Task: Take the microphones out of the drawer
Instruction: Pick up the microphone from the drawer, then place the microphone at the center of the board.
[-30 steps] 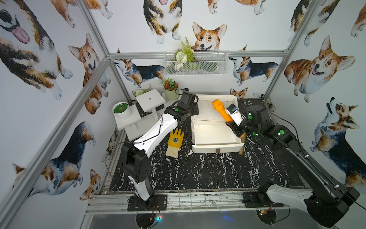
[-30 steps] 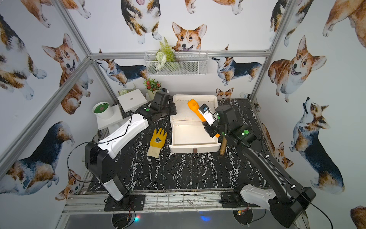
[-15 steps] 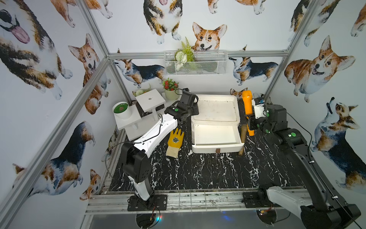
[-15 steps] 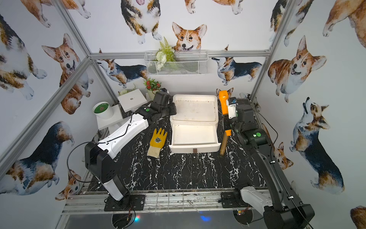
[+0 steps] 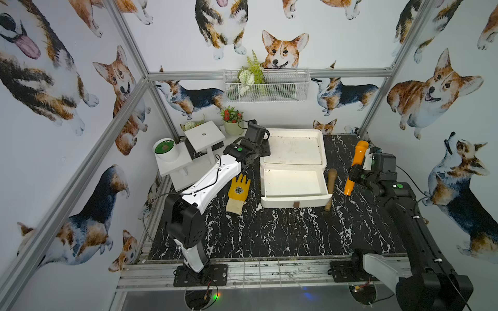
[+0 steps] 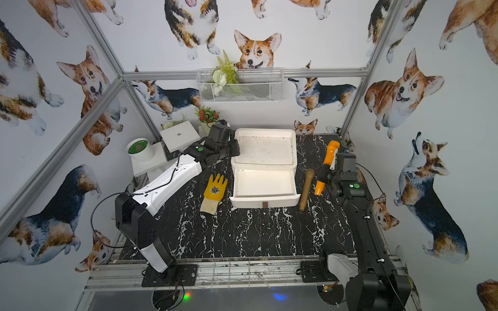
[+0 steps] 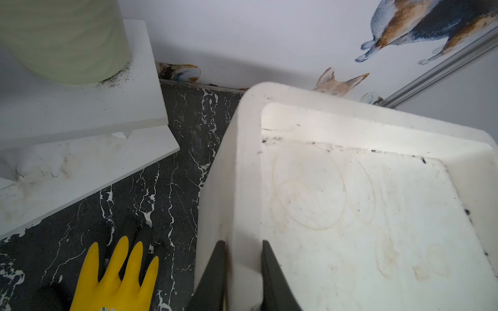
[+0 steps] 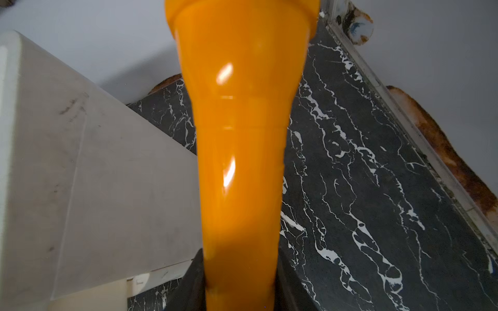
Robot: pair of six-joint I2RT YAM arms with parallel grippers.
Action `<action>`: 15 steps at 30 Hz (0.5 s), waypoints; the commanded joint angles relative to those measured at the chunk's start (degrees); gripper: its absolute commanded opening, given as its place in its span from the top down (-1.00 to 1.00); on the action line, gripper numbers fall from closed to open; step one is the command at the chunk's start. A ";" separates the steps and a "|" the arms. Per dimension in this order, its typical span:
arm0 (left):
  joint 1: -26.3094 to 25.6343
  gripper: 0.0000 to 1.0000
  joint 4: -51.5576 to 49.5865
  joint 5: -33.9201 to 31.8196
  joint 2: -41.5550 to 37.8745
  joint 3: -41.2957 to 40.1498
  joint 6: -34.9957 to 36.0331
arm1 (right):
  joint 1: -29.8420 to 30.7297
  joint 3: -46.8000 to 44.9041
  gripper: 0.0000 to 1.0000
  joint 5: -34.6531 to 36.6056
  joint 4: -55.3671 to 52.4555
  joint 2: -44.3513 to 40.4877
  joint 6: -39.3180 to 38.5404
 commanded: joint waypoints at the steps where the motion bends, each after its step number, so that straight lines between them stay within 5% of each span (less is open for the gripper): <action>1: 0.53 1.00 -7.02 1.11 0.81 -0.69 -3.55 | -0.54 -1.95 0.95 -0.71 2.44 0.37 2.76; 15: 0.53 1.00 -6.50 1.85 0.68 -0.69 -3.65 | -4.23 -10.84 0.90 -5.76 8.08 7.04 5.61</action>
